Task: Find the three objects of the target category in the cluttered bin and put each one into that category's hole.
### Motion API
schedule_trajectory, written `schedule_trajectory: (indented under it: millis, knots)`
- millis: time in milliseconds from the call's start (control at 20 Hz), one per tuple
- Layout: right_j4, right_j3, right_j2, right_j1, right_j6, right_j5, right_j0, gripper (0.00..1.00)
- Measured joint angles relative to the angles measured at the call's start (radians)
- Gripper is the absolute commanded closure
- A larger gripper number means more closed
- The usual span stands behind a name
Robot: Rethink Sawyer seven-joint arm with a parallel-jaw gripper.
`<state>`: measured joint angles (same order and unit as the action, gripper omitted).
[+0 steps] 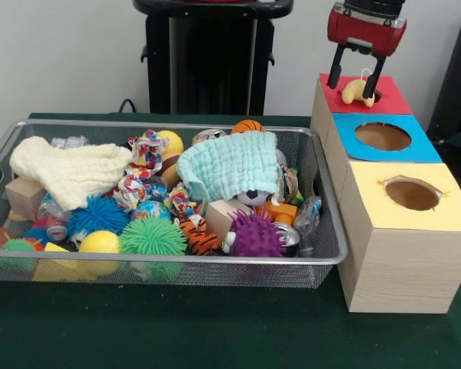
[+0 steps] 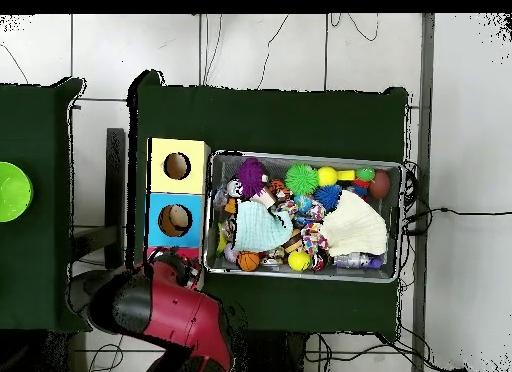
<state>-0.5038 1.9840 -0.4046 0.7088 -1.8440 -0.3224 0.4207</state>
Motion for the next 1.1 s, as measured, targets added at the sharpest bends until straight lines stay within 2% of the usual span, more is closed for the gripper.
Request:
schedule_trajectory:
  millis: [550,600,1100]
  knots:
    - [0.000,0.003,0.000,0.000,0.000,-0.009,0.002,0.00]
    - [0.000,0.003,0.000,0.000,0.000,-0.028,0.006,1.00]
    - [0.000,0.003,-0.008,0.000,0.000,-0.071,0.029,1.00]
